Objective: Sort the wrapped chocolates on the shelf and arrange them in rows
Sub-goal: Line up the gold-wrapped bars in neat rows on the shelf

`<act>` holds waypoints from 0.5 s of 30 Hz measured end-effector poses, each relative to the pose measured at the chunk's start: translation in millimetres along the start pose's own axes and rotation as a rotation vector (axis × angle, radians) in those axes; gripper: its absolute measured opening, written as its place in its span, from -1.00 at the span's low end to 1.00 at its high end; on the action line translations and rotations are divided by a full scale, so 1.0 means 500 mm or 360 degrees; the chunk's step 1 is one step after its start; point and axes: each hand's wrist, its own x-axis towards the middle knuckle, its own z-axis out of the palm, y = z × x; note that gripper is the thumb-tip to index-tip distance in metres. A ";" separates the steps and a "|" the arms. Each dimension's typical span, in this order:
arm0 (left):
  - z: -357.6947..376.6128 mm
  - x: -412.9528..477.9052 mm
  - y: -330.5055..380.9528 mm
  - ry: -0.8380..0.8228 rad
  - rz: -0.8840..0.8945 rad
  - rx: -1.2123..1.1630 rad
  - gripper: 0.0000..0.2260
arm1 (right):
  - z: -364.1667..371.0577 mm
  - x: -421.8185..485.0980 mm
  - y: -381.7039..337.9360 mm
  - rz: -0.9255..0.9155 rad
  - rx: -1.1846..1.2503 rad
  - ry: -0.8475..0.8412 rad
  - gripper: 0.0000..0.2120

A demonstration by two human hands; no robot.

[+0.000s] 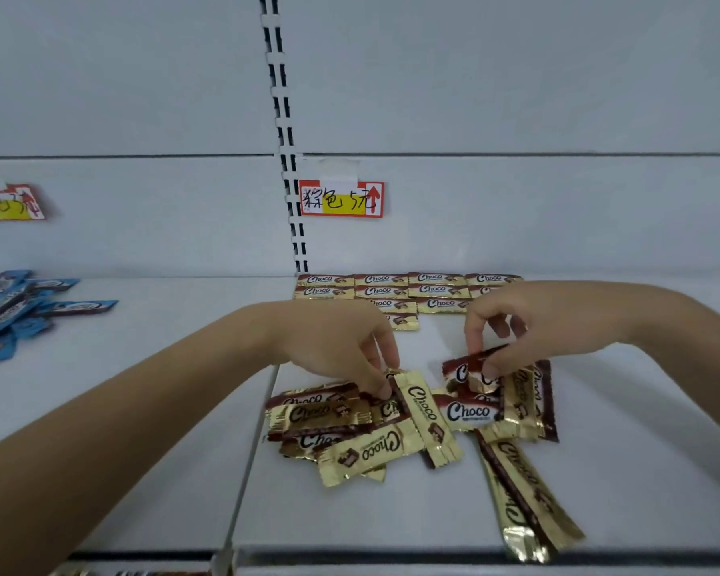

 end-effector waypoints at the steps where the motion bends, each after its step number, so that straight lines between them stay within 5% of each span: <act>1: 0.001 -0.001 0.000 -0.0008 0.0003 -0.0025 -0.80 | -0.001 -0.005 0.004 -0.0015 0.0089 0.0002 -0.86; 7: 0.005 -0.001 -0.003 0.0057 0.0001 -0.0085 -0.90 | -0.004 -0.021 0.029 -0.0031 0.0662 0.0106 -0.88; 15: 0.006 -0.017 -0.008 0.0050 -0.0015 -0.0105 -0.72 | 0.003 -0.010 0.050 0.0063 0.0706 0.0420 -0.85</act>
